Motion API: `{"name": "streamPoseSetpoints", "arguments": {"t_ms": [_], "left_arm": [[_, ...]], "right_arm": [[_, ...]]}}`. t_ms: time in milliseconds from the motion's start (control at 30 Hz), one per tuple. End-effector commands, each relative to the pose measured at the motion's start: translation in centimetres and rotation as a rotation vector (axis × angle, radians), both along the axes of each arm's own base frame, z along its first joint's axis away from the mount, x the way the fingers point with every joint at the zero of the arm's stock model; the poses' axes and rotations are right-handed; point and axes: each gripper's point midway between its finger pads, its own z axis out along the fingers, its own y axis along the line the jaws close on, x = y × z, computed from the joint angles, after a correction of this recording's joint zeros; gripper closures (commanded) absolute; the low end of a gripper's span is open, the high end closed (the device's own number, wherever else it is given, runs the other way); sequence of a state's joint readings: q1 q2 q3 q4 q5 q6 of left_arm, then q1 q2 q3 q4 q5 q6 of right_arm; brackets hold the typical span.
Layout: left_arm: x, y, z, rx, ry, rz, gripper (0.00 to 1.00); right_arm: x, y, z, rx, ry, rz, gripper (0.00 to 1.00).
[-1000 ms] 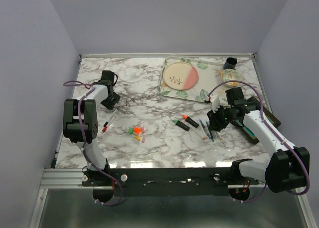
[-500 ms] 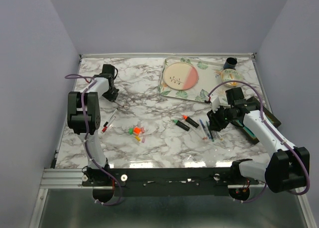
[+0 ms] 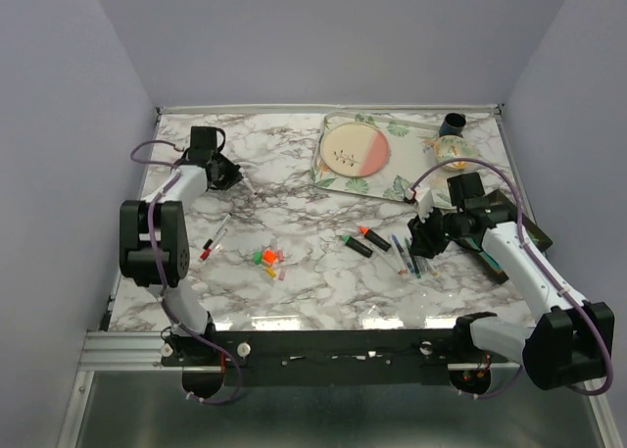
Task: Open the pen caps
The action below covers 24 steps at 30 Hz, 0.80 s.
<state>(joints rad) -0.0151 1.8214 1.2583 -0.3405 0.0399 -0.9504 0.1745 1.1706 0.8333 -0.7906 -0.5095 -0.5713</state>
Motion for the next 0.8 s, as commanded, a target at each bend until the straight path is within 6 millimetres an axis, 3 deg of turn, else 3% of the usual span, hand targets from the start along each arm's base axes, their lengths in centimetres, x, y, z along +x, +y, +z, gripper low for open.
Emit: {"name": "streamPoseSetpoints", "arguments": {"t_ms": [0,67,133,167,233,267,400,433,467,500,567,633,767], "left_arm": [[-0.3,-6.9,10.1,-0.275,-0.473,-0.27,1.0],[-2.3,-10.0,10.8,-0.336,-0.542,-0.361,1.0],[-4.6,-12.8,13.0,-0.403,-0.61,-0.441,1.0],[-6.2,-15.1,13.2,-0.427,-0.645,-0.5,1.0],[-8.2,-17.3,15.0,-0.443,-0.706,-0.552,1.0],[-10.1,-19.8,15.4,-0.466,-0.727,-0.614,1.0],[-14.2,-23.8,17.9,-0.494,-0.843,-0.708,1.0],[-15.2,-24.3,19.0,-0.493,-0.882,-0.721,1.0],[-15.3,-24.5,18.9,-0.463,-0.888,-0.691,1.0],[-16.9,-25.8,19.5,-0.447,-0.921,-0.735,1.0],[-17.2,-26.2,19.6,-0.414,-0.941,-0.705,1.0],[-18.4,-27.3,19.7,-0.424,-0.954,-0.718,1.0],[-19.3,-28.7,19.8,-0.449,-0.975,-0.705,1.0]], "right_arm": [[-0.3,1.8,3.7,0.114,-0.104,0.094,0.55],[-0.4,2.2,5.0,0.142,-0.16,0.111,0.55],[-0.2,2.7,6.1,0.178,-0.205,0.122,0.55],[-0.2,2.9,6.6,0.193,-0.227,0.125,0.54],[-0.2,3.4,8.2,0.237,-0.295,0.141,0.51],[-0.2,3.7,8.9,0.254,-0.322,0.147,0.5],[-0.3,4.9,11.7,0.364,-0.425,0.159,0.23],[0.0,5.3,12.3,0.393,-0.443,0.154,0.18],[0.0,5.5,12.6,0.418,-0.441,0.151,0.13],[-0.4,6.1,13.2,0.463,-0.431,0.173,0.03],[-0.8,7.2,14.0,0.542,-0.384,0.212,0.02],[-2.2,8.6,16.1,0.666,-0.302,0.29,0.0],[-1.3,9.7,16.2,0.771,-0.137,0.256,0.0]]}}
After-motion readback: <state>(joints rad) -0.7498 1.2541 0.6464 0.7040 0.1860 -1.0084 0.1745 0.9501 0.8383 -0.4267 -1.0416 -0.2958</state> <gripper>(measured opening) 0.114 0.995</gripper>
